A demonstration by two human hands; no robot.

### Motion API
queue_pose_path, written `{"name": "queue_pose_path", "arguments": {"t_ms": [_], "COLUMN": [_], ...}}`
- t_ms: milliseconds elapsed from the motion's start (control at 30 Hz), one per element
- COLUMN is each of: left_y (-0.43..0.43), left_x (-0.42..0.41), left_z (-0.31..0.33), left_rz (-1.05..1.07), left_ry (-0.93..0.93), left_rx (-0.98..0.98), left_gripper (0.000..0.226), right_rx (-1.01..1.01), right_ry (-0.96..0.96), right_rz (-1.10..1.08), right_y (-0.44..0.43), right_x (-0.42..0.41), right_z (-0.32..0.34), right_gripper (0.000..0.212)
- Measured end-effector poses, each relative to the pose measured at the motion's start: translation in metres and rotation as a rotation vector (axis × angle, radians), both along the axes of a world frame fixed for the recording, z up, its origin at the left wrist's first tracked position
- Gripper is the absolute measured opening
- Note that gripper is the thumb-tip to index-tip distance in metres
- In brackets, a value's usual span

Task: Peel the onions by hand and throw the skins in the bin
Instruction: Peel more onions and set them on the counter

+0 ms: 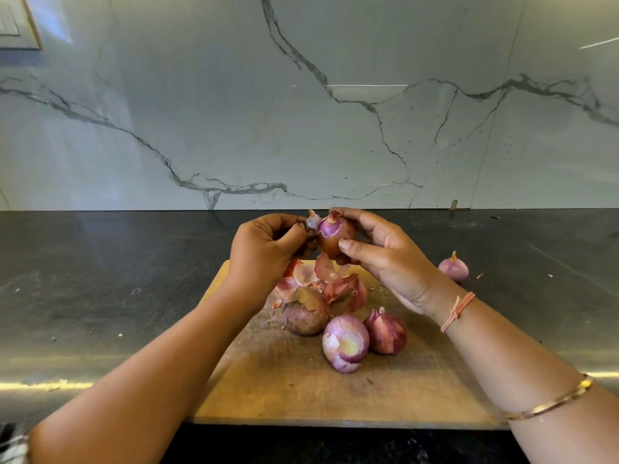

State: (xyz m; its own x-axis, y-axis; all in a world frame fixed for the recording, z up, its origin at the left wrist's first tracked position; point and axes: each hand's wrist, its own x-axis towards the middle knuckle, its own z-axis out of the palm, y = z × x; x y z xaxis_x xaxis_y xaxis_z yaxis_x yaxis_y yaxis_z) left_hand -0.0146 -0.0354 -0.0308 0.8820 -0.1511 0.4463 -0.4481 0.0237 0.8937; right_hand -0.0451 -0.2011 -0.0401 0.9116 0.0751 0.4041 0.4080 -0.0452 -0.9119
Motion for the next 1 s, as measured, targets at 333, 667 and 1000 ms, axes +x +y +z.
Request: {"name": "queue_pose_path", "arguments": {"t_ms": [333,667,1000], "left_y": [-0.004,0.002,0.001], "left_x": [-0.003,0.005,-0.006], "left_z": [-0.004,-0.005,-0.004], "left_rz": [0.012,0.237,0.152], "left_ry": [-0.055,-0.141,-0.189], "left_rx": [0.068,0.234,0.272], "left_gripper": [0.013,0.021,0.019], "right_rx": [-0.171,-0.121,-0.114], "right_ry": [-0.045,-0.04,-0.079], "right_rz": [-0.13,-0.083,-0.114], "right_y": [0.008,0.005,0.002], "right_x": [-0.001,-0.005,-0.008], "right_z": [-0.002,0.003,0.006], "right_gripper": [0.028,0.035,0.028]}}
